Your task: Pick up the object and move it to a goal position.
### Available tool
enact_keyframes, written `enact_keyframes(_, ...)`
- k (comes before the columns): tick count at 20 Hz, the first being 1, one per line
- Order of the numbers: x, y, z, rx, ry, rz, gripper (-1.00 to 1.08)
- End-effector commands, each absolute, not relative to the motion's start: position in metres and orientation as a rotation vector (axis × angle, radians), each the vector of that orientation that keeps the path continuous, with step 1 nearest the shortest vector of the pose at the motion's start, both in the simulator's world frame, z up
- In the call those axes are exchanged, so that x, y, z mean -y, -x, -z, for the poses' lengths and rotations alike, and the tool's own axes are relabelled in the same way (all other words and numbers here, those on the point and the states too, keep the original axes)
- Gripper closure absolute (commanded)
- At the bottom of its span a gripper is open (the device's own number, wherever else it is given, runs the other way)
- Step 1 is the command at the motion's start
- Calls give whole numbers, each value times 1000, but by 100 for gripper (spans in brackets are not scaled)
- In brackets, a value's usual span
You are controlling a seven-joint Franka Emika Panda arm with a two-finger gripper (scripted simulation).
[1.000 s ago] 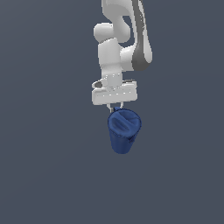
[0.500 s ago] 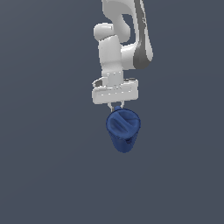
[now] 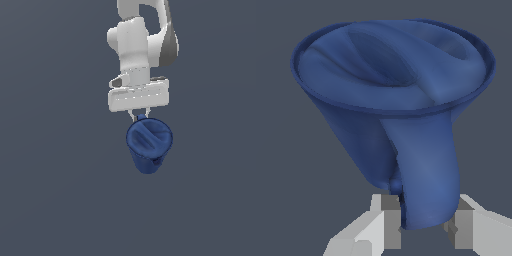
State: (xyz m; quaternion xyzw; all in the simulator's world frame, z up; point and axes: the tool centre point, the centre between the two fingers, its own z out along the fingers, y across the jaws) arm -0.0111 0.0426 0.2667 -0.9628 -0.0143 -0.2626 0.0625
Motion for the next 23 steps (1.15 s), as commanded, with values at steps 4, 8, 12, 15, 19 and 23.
enact_keyframes(4, -59, -10, -321, 41, 2913, 800, 108)
enact_keyframes(8, -69, -23, -355, 41, 2913, 800, 108)
enact_keyframes(12, -78, -33, -378, 43, 2911, 799, 108)
enact_keyframes(15, -82, -39, -390, 43, 2910, 799, 108)
enact_keyframes(19, -85, -43, -400, 45, 2908, 798, 108)
enact_keyframes(23, -86, -45, -401, 46, 2906, 798, 108)
